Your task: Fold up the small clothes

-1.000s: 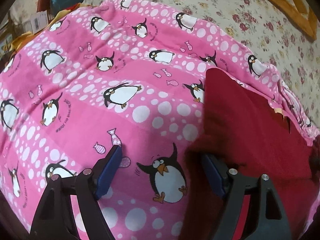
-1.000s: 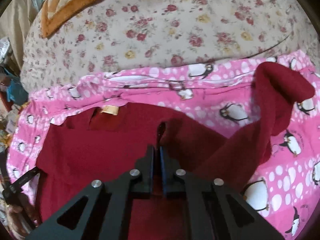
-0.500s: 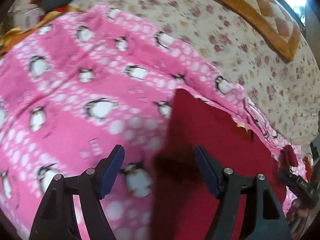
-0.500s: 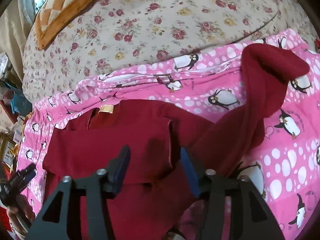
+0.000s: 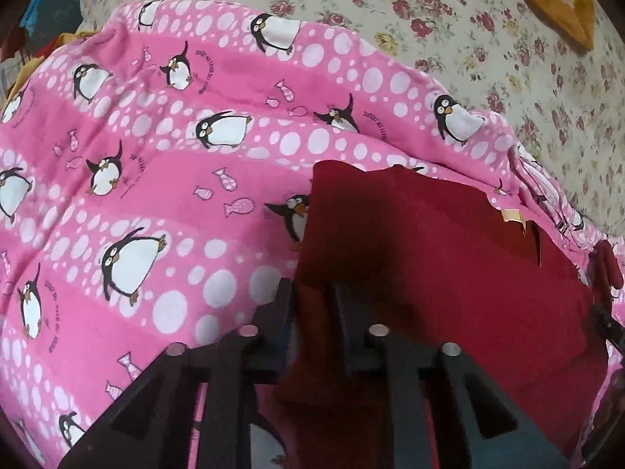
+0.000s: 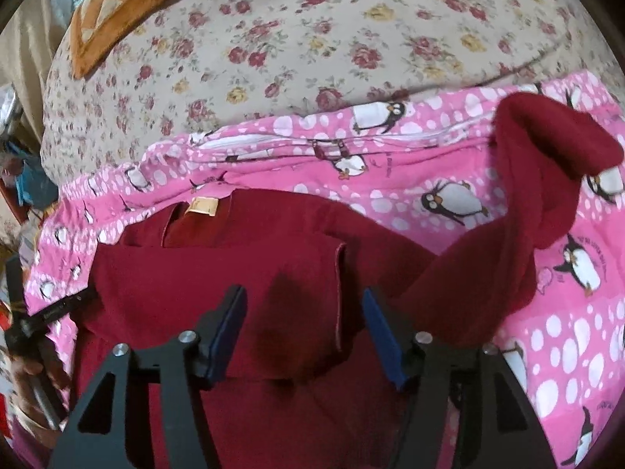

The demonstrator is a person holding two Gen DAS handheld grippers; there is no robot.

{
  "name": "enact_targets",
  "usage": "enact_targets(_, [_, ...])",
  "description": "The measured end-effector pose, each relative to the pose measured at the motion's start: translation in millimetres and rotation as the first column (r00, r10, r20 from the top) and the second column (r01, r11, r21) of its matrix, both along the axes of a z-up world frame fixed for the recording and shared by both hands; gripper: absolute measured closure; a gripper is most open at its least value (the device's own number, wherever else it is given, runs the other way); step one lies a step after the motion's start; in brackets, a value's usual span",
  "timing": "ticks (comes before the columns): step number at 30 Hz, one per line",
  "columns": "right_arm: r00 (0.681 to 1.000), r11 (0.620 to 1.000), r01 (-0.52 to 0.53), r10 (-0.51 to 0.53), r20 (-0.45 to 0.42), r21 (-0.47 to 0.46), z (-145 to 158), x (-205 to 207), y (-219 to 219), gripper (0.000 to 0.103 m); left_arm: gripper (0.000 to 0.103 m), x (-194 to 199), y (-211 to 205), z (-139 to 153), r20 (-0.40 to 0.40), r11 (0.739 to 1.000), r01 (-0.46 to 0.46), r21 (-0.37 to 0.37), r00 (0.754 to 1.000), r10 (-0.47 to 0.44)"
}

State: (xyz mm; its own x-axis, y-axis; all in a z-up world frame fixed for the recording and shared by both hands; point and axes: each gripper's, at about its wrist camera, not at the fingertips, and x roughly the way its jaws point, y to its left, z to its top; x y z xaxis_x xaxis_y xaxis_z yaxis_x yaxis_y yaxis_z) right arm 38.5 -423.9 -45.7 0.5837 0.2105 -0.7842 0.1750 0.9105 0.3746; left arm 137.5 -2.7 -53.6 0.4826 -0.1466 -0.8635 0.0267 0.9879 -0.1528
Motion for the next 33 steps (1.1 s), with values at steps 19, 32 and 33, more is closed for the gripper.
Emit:
enact_targets(19, [0.995,0.996,0.067,-0.062,0.083,-0.053,32.4,-26.2,-23.3,0.062,0.089,-23.1,9.2,36.8,0.114,0.989,-0.002,-0.145,0.993,0.019])
enact_targets(32, [0.998,0.990,-0.052,0.046,-0.046,-0.128,-14.5,-2.8,20.3,0.062,0.069,-11.8,-11.9,-1.9,0.003,1.000,-0.004,-0.026,1.000,0.004])
enact_targets(33, [0.998,0.991,-0.053,0.048,-0.048,-0.122,-12.1,-4.4,19.7,0.062,0.069,-12.1,-11.2,-0.9,0.001,1.000,-0.006,-0.029,1.000,0.006])
